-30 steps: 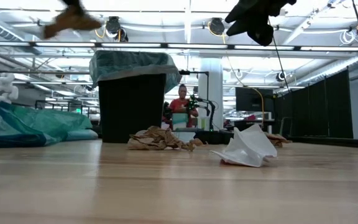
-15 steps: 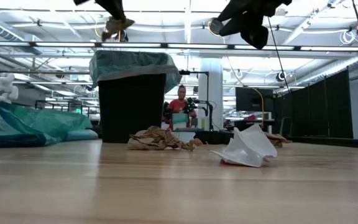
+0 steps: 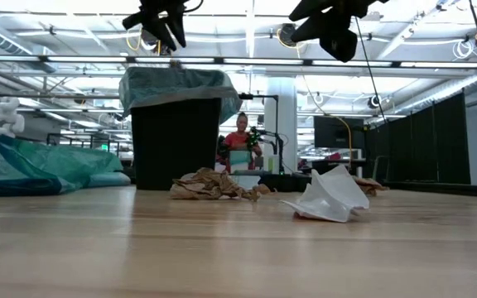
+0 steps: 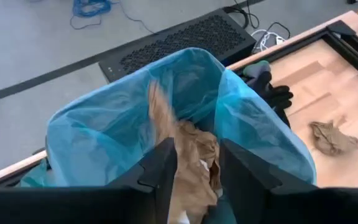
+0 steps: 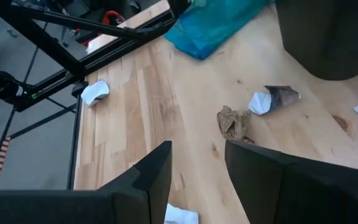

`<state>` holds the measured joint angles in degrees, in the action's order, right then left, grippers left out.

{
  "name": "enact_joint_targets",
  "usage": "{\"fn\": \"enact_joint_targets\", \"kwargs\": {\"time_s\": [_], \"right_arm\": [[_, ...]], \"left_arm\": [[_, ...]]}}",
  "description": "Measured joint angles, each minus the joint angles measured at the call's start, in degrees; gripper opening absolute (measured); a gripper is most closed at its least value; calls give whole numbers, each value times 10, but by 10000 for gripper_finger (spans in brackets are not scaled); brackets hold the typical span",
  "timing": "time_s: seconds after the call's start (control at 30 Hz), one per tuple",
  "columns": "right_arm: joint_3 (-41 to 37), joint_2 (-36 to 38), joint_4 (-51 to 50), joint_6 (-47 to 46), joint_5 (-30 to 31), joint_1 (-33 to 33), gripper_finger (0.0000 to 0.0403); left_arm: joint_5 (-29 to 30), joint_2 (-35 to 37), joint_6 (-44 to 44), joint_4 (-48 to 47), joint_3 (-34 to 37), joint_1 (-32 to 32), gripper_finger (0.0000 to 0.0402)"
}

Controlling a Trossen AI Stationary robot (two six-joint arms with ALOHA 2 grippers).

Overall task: Place trash/remove bag and relplace
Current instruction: Put the brown napkin into the trash bin, then put the white cardboard into the trash bin

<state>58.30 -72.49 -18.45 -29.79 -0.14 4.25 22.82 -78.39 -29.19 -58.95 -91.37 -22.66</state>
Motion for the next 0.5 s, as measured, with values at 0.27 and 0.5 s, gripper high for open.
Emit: {"fn": "enact_joint_targets", "kwargs": {"time_s": [0.27,0.5], "right_arm": [[0,0,-1,12,1,0,141],[0,0,-2,40,0,0,141]], "left_arm": [[-24,6,-6,-48,0,4,150],[-77,14,-141,-145,0,92,150]]}}
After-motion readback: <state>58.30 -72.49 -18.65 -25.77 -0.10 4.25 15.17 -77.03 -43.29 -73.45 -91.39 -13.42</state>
